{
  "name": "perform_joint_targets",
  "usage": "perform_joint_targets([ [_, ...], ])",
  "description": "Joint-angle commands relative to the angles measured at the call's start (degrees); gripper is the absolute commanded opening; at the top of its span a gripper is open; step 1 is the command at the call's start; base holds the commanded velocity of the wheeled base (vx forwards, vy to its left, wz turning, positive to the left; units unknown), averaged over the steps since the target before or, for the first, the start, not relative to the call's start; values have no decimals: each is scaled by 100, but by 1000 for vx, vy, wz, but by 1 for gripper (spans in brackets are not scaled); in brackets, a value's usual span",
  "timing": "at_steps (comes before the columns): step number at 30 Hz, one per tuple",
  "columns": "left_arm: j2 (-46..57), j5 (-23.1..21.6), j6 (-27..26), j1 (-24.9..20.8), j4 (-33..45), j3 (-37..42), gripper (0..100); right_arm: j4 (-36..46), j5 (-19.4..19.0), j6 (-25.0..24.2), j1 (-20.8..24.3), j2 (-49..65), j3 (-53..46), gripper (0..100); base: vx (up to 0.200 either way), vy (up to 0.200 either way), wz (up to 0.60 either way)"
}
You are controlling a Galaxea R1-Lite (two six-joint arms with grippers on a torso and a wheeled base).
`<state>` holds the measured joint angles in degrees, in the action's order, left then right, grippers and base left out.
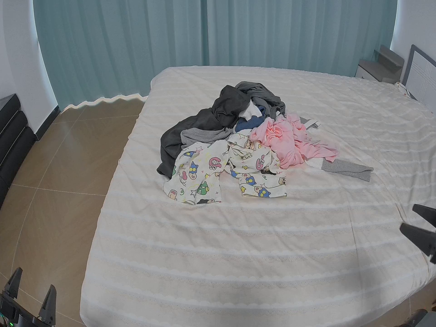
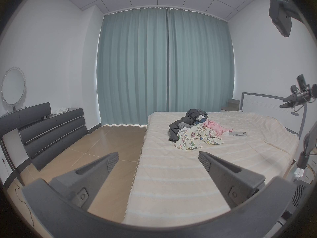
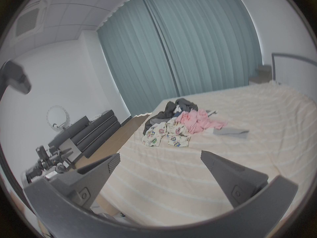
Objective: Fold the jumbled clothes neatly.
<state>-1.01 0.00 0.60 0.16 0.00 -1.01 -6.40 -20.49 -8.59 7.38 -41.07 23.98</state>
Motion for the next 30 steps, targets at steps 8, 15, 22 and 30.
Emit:
perform_joint_targets([
  [8,101,0,2,2,0,101,100,-1346,133,-2410,774,-7134,3034,100,0,0,0],
  [15,101,0,2,2,0,101,100,-1311,581,-2762,871,-8233,4431,100,0,0,0],
  [22,101,0,2,2,0,101,100,-687,995,-2753,941,-9121,5811,100,0,0,0],
  [30,101,0,2,2,0,101,100,-380,1478,-2762,1073,-9578,6611,100,0,0,0],
])
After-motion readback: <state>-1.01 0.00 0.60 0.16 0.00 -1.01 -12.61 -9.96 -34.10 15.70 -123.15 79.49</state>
